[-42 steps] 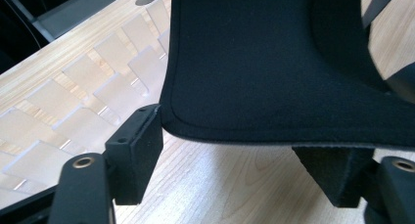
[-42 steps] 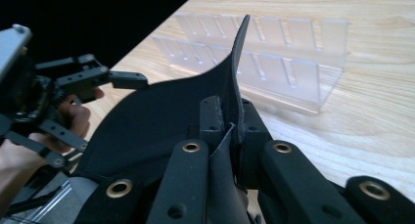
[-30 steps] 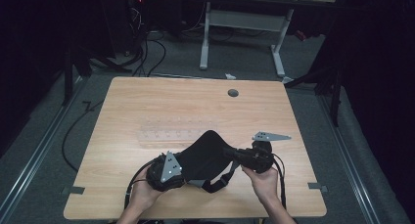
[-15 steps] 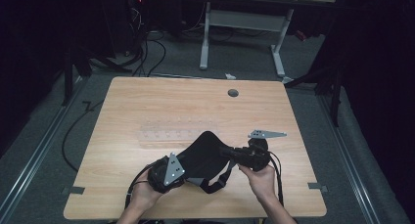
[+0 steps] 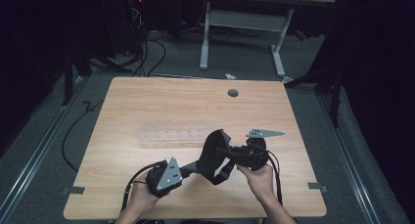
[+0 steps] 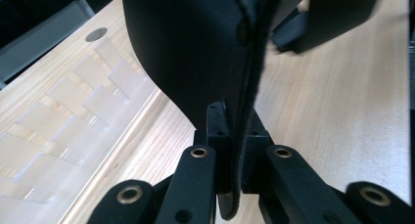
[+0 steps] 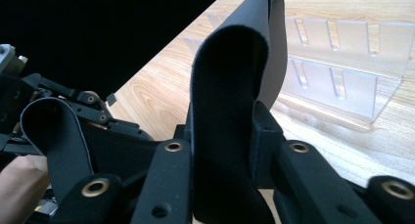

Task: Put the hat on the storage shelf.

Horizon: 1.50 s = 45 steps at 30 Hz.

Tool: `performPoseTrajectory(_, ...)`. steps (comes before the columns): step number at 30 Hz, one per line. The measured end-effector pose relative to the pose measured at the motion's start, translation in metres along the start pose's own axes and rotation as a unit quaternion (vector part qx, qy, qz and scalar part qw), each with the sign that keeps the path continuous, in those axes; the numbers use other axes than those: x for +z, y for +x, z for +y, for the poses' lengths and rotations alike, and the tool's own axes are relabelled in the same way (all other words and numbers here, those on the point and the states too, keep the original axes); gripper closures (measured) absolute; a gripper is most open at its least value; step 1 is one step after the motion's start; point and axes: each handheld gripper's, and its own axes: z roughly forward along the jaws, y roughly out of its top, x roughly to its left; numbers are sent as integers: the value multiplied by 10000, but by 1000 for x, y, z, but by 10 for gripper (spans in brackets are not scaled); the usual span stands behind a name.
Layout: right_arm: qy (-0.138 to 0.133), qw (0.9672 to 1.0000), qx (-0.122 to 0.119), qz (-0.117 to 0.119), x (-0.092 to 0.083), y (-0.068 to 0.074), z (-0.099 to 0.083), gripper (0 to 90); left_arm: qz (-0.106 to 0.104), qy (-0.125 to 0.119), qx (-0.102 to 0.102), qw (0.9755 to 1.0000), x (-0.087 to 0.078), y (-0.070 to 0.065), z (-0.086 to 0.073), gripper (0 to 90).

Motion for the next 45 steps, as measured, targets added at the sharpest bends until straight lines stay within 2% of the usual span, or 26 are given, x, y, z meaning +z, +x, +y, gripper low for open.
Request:
performPoseTrajectory(3, -39, 10000, 51, -32, -2, -2, -1, 618, -60, -7, -83, 9999, -1, 1, 0, 871)
performPoseTrajectory(6, -105, 9999, 115, 4, -5, -8, -4, 559, -69, -41, -204, 9998, 0, 1, 1, 872)
performPoseTrajectory(12, -436, 9986, 301, -10, -16, -19, -9, 462, 66, -4, -317, 9995, -3, 5, 0, 872)
performPoseTrajectory(16, -601, 9972, 359, -259, -24, -30, -13, 449, 172, -107, -472, 9987, -10, 11, 3, 872)
performPoseTrajectory(20, -511, 9951, 207, -823, -26, -40, -22, 448, 223, -255, -635, 9974, -15, 17, 7, 871)
performPoseTrajectory(22, -502, 9935, 207, -1003, -26, -46, -27, 444, 255, -312, -662, 9970, -16, 19, 9, 872)
performPoseTrajectory(26, -417, 9868, 143, -1555, -25, -57, -39, 433, 274, -390, -728, 9962, -18, 22, 12, 871)
performPoseTrajectory(30, -272, 9746, -132, -2221, -23, -67, -49, 421, 329, -435, -835, 9950, -21, 27, 13, 871)
performPoseTrajectory(32, -156, 9689, -123, -2467, -22, -75, -54, 416, 380, -468, -879, 9943, -22, 30, 13, 871)
performPoseTrajectory(37, 23, 9584, -109, -2854, -20, -90, -63, 409, 489, -624, -1053, 9913, -27, 36, 16, 871)
performPoseTrajectory(38, 68, 9548, -163, -2968, -19, -94, -65, 407, 497, -637, -1069, 9910, -28, 37, 17, 871)
performPoseTrajectory(40, 123, 9500, -167, -3116, -18, -97, -66, 403, 523, -661, -1133, 9900, -30, 39, 19, 871)
performPoseTrajectory(45, 222, 9432, -138, -3313, -16, -109, -70, 387, 614, -728, -1201, 9882, -36, 46, 24, 871)
